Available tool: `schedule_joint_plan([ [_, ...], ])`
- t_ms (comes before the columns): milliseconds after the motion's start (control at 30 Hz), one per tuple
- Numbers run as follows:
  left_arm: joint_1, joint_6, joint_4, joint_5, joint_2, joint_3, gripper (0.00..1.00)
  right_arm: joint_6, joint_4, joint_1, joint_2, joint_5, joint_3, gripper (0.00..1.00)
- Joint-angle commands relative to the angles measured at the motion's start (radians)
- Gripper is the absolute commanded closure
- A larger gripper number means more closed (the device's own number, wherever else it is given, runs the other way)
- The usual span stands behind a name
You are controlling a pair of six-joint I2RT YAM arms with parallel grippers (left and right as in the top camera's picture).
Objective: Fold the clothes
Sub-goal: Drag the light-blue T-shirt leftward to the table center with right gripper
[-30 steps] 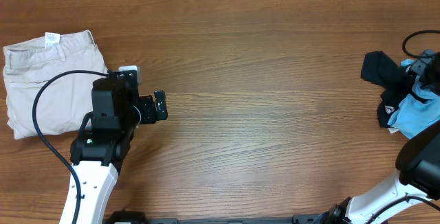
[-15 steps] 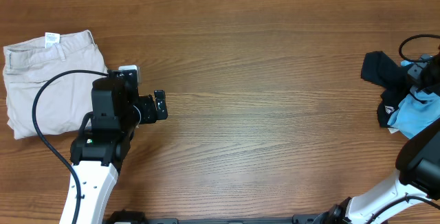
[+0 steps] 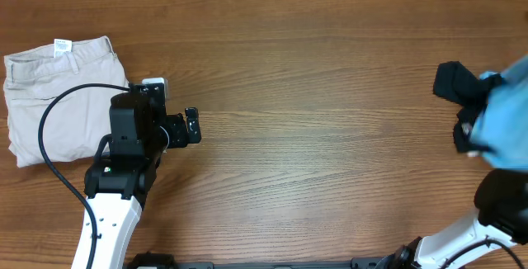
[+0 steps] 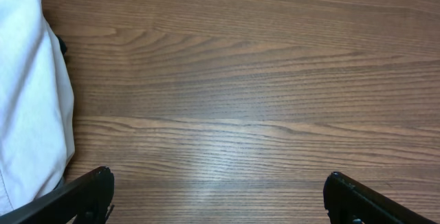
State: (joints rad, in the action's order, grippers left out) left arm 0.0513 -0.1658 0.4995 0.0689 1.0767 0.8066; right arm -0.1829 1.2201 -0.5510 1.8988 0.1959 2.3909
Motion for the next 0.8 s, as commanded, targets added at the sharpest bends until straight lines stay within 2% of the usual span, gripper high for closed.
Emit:
schedule_joint_plan([
  [0, -0.007, -0.018, -0.006, 0.01, 0.002, 0.015, 0.0, -0.011, 0.001, 0.001, -0.102, -0.072, 0.257, 0.96],
  [67, -0.007, -0.018, -0.008, 0.01, 0.002, 0.015, 0.0, -0.023, 0.012, 0.001, -0.102, -0.085, 0.307, 0.96],
  [433, -0.007, -0.018, -0.01, 0.01, 0.002, 0.015, 0.0, -0.018, -0.025, 0.001, -0.111, -0.164, 0.255, 0.96],
  [500, -0.007, -0.018, -0.01, 0.01, 0.002, 0.015, 0.0, -0.021, -0.03, 0.001, -0.121, -0.124, 0.26, 0.96],
  [633, -0.007, -0.018, -0.01, 0.01, 0.002, 0.015, 0.0, -0.092, 0.016, -0.005, -0.124, 0.085, 0.26, 0.96],
  [767, -0.007, -0.018, -0.011, 0.01, 0.002, 0.015, 0.0, -0.072, 0.018, -0.008, -0.123, -0.022, 0.259, 0.96],
])
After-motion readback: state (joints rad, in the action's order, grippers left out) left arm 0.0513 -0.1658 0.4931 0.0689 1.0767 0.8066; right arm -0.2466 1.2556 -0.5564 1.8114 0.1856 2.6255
